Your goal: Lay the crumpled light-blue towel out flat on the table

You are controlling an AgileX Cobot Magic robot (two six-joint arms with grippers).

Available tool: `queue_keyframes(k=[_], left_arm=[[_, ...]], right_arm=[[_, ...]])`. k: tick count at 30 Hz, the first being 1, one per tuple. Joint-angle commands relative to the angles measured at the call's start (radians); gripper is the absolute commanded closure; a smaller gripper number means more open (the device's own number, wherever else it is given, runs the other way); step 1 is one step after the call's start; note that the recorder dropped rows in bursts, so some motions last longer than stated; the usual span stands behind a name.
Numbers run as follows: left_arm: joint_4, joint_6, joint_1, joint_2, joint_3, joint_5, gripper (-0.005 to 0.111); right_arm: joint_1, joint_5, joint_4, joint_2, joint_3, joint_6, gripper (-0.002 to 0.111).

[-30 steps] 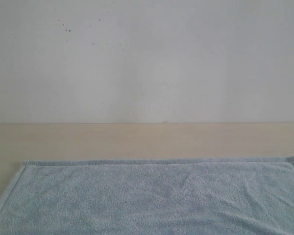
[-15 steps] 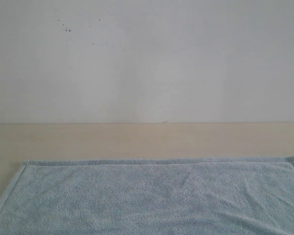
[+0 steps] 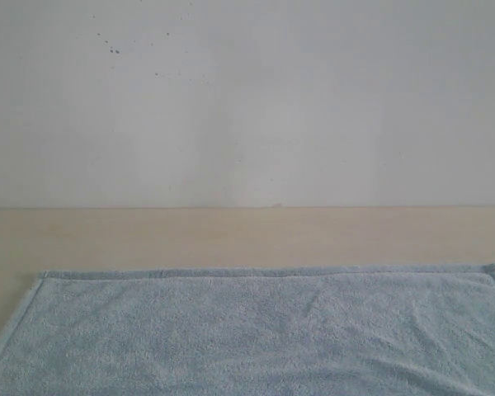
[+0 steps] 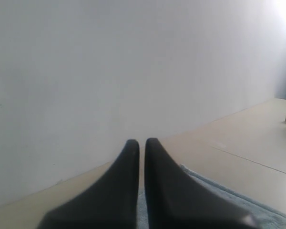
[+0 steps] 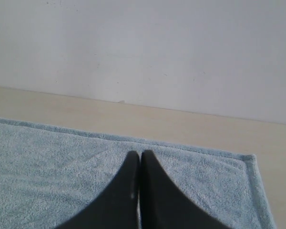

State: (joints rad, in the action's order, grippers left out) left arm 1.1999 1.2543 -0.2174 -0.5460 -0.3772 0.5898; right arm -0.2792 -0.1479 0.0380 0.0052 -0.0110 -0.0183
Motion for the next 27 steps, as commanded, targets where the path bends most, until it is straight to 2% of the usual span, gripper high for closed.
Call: queue_keyframes(k=[1,8,11,15,20,23,27], left_arm=[[0.002,0.006,-0.004,0.044,0.003,0.002,0.103],[-0.001,0.006,-0.004,0.05,0.007,-0.007,0.103],[-0.05,-0.033,-0.004,0.051,0.033,0.019,0.103],[-0.179,-0.209,-0.004,0.051,0.097,0.132,0.103],[-0.413,-0.555,-0.004,0.084,0.192,0.257,0.103],[-0.519,-0.668,-0.004,0.158,0.243,0.227,0.103],[-0.564,-0.689,-0.004,0.264,0.278,0.076,0.103]], right_arm=[[0.0,0.002,-0.003,-0.005,0.002,0.0,0.108],[0.0,0.002,-0.003,-0.005,0.002,0.0,0.108],[0.0,0.002,-0.003,-0.005,0.002,0.0,0.108],[0.0,0.002,-0.003,-0.005,0.002,0.0,0.108],[0.0,0.002,-0.003,-0.005,0.002,0.0,0.108],[0.0,0.002,-0.003,-0.005,0.002,0.0,0.108],[0.0,0.002,-0.003,-0.005,0.002,0.0,0.108]])
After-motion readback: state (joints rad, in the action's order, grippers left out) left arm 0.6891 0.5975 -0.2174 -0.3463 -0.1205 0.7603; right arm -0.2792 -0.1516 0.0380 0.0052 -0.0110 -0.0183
